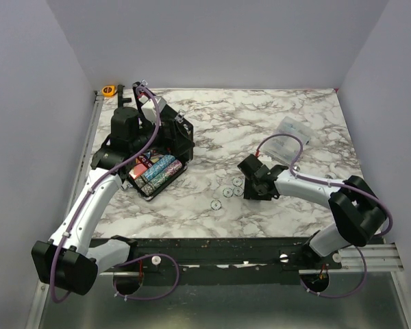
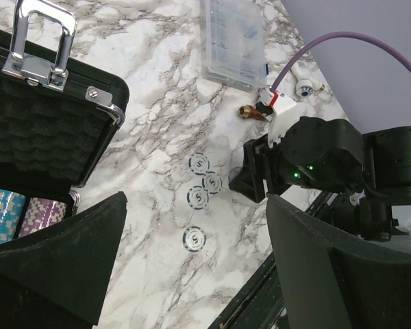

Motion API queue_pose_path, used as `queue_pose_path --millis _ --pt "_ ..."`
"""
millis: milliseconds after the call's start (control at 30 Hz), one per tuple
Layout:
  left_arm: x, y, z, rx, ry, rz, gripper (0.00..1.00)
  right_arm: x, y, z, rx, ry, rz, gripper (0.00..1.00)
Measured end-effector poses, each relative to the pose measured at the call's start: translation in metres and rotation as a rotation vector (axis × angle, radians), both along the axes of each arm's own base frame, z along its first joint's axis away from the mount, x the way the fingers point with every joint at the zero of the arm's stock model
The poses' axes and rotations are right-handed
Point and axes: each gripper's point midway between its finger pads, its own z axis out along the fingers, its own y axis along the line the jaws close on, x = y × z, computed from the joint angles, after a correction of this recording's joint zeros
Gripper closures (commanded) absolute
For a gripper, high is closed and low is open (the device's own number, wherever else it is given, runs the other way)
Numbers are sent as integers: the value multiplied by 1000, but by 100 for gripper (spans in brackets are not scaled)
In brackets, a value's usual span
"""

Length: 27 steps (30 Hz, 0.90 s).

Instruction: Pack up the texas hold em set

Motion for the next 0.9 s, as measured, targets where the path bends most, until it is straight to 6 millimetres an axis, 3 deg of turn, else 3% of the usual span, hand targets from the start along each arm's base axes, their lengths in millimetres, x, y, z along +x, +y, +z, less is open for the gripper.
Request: queue_pose_path --millis 300,667,900 --pt "2 -2 -5 5 17 -4 17 -8 1 11 79 -37 -13 90" --pt "6 -14 -27 15 99 -16 22 33 49 90 449 -292 -133 99" --pt "-12 -41 -46 57 134 -66 29 49 72 131 795 -374 -315 99"
